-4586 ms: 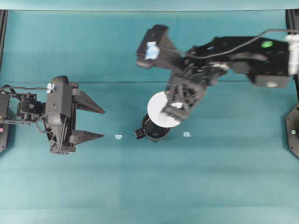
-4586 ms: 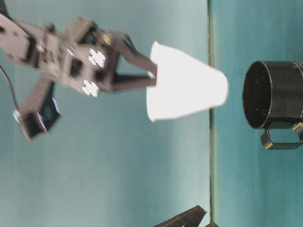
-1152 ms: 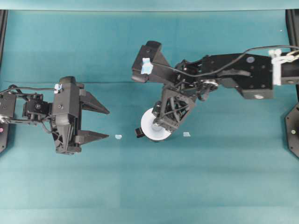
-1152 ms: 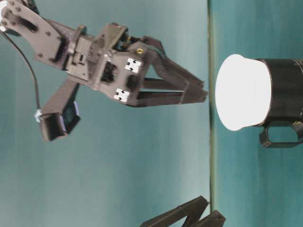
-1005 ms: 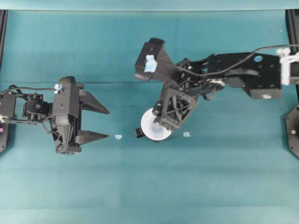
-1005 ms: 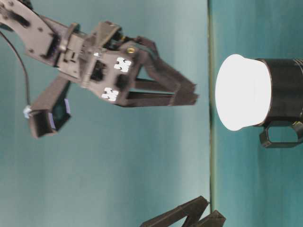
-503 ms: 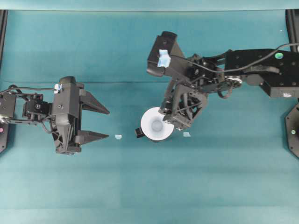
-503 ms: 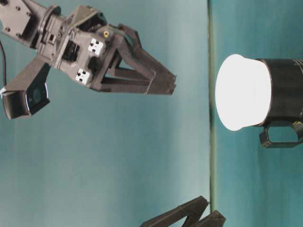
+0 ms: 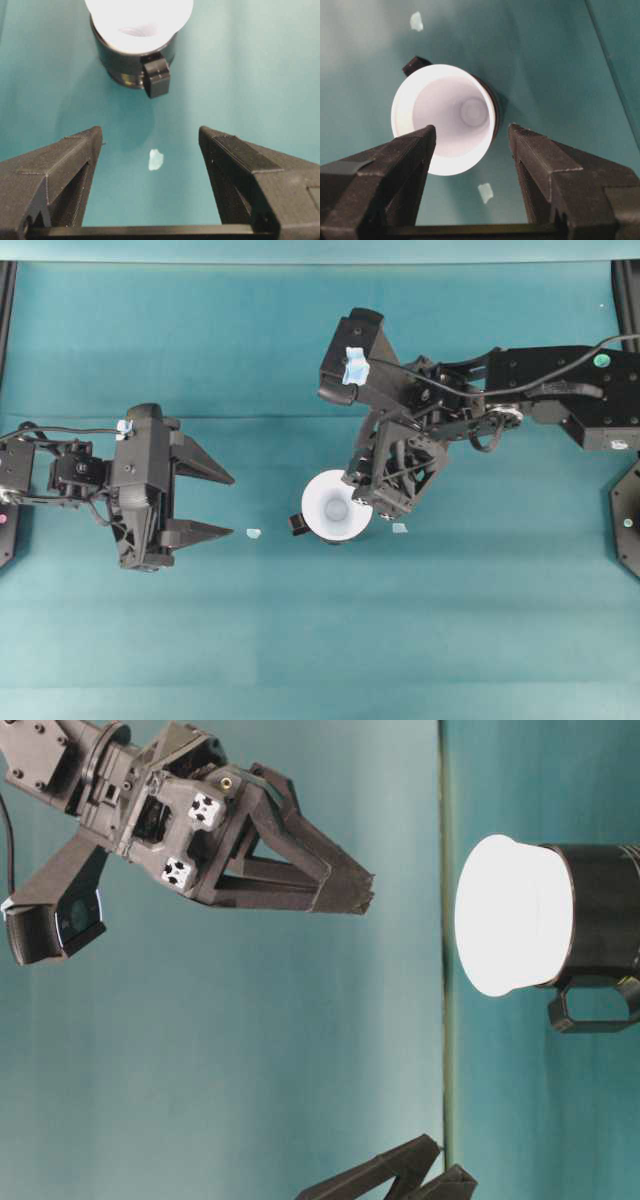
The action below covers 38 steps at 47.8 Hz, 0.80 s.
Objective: Put the paper cup into the moved cup holder.
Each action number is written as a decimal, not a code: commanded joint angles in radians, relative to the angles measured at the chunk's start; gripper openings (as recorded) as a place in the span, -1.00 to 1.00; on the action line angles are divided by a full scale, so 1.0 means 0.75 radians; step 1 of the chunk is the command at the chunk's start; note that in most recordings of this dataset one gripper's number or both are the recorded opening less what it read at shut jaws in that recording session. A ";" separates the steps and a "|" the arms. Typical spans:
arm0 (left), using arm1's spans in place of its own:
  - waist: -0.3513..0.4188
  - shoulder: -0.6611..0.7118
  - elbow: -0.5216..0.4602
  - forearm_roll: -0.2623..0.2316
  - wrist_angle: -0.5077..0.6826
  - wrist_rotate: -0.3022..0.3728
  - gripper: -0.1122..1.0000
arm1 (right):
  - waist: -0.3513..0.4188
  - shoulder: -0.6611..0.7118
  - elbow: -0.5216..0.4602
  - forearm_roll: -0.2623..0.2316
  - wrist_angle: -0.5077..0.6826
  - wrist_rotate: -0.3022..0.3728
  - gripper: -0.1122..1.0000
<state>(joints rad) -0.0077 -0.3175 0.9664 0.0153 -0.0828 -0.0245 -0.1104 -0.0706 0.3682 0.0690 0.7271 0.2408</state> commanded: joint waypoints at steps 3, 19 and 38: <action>-0.004 -0.004 -0.018 0.002 -0.006 0.000 0.60 | 0.004 -0.035 -0.008 -0.002 -0.012 0.002 0.43; -0.004 -0.004 -0.016 0.002 -0.006 -0.002 0.60 | 0.004 -0.033 -0.010 -0.002 -0.016 0.002 0.43; -0.004 -0.004 -0.016 0.002 -0.006 -0.002 0.60 | 0.004 -0.033 -0.010 -0.002 -0.025 0.004 0.43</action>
